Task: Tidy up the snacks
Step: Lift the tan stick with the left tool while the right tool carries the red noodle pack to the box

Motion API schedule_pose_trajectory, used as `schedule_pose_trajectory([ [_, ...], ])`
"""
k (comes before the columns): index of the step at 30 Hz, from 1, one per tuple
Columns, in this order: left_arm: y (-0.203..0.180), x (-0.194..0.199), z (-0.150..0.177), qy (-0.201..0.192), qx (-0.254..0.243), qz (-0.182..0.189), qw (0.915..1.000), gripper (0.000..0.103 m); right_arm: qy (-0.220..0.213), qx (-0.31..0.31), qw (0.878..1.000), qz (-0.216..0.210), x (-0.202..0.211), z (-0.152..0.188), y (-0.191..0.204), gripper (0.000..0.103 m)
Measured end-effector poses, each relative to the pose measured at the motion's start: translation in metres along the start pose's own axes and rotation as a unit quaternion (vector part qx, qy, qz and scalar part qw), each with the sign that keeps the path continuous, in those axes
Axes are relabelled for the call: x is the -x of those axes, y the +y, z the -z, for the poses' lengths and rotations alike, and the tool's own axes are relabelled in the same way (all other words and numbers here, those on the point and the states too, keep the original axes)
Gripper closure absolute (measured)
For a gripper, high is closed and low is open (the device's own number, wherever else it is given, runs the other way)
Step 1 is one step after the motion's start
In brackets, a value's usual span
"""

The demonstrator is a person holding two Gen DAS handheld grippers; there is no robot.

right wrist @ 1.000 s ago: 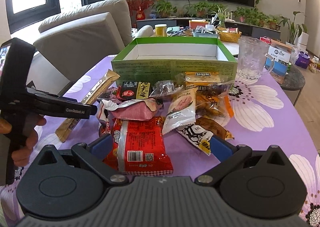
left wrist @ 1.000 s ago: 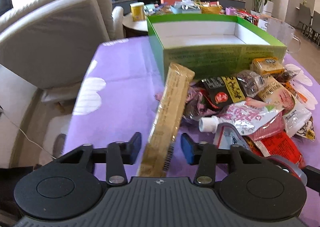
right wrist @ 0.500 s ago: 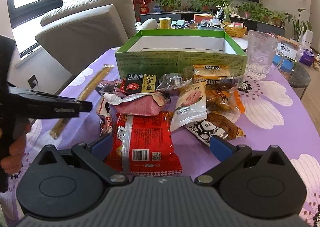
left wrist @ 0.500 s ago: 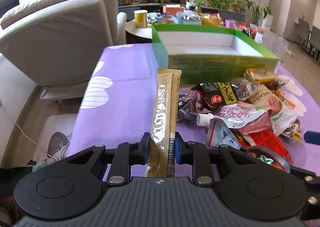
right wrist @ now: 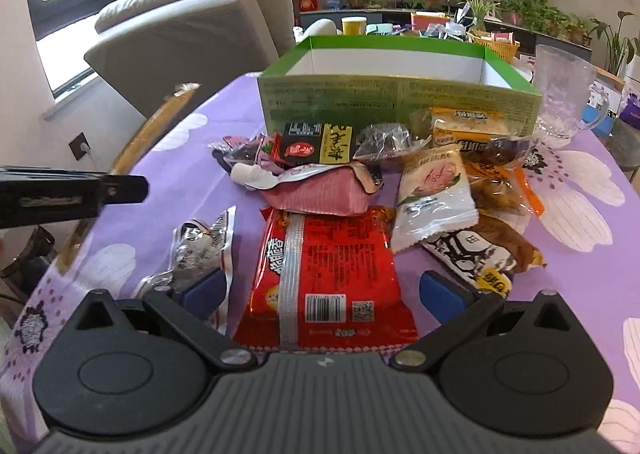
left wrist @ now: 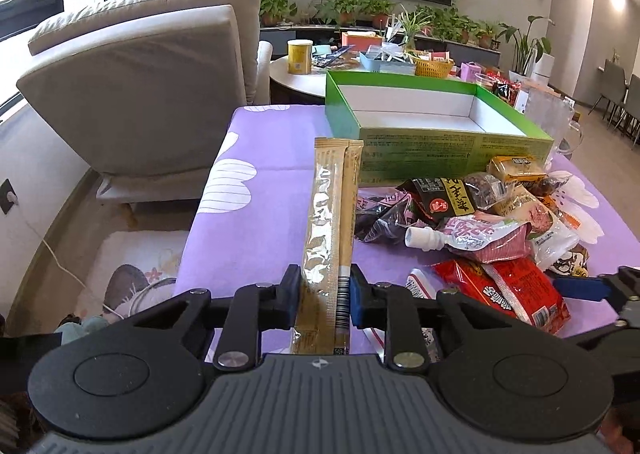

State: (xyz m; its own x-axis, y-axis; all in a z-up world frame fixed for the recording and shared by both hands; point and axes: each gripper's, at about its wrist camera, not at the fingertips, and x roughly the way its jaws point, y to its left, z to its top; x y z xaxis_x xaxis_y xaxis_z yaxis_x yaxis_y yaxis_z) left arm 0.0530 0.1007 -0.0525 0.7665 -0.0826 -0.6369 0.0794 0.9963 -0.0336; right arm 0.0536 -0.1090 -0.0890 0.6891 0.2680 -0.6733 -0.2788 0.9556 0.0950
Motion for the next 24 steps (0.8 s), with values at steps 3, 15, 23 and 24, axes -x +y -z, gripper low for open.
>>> schedule_pose_trajectory([
  [3, 0.000, 0.001, 0.000, -0.001, 0.002, 0.000, 1.0000, 0.081, 0.005, 0.011, 1.000, 0.015, -0.007, 0.000, 0.003, 0.057],
  [15, -0.012, 0.012, -0.001, -0.007, -0.007, 0.006, 0.9999, 0.081, 0.007, 0.034, 0.999, 0.017, -0.010, 0.000, 0.005, 0.057],
  [23, -0.026, 0.028, -0.009, -0.028, -0.024, 0.011, 0.9993, 0.080, -0.013, 0.032, 0.999, -0.022, 0.030, 0.007, -0.003, 0.057],
  [24, -0.028, 0.029, -0.011, -0.029, -0.025, 0.013, 0.9992, 0.080, -0.021, 0.035, 0.999, -0.024, 0.036, 0.007, -0.004, 0.057],
])
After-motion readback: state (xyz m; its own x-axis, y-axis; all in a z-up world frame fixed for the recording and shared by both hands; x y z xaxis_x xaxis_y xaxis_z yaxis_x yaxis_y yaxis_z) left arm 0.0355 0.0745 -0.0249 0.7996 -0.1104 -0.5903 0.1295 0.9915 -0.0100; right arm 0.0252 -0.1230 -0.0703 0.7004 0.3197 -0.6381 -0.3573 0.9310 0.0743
